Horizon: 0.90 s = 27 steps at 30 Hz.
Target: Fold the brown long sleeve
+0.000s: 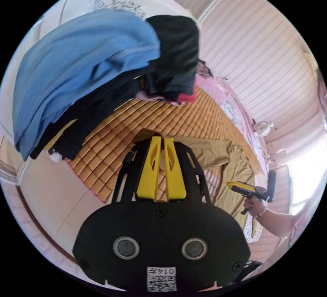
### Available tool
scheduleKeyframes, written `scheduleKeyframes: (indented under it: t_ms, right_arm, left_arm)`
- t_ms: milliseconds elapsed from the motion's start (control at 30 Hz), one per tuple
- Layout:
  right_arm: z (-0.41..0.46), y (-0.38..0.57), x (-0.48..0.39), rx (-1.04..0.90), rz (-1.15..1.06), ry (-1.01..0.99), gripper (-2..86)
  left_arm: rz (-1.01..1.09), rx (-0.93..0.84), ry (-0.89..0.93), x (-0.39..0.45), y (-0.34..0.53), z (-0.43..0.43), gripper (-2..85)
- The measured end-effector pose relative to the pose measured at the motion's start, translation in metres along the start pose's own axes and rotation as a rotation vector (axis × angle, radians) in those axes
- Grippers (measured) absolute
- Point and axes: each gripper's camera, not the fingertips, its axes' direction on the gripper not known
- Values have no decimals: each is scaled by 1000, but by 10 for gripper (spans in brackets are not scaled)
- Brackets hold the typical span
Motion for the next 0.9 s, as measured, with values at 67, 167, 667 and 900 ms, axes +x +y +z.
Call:
scheduleKeyframes:
  t_ms: [67, 167, 667, 900]
  right_arm:
    - [-22, 11, 14, 39, 65, -1, 52]
    - [-59, 30, 37, 89, 163, 0, 52]
    - [-192, 247, 113, -4, 701, 140, 64]
    - [-172, 238, 90, 19, 695, -25, 101]
  left_arm:
    - [115, 42, 130, 47, -6, -4, -10]
    - [307, 35, 386, 135, -7, 8, -9]
    - [741, -1035, 903, 376, 310, 196, 55]
    - [835, -1016, 660, 361, 325, 238, 53]
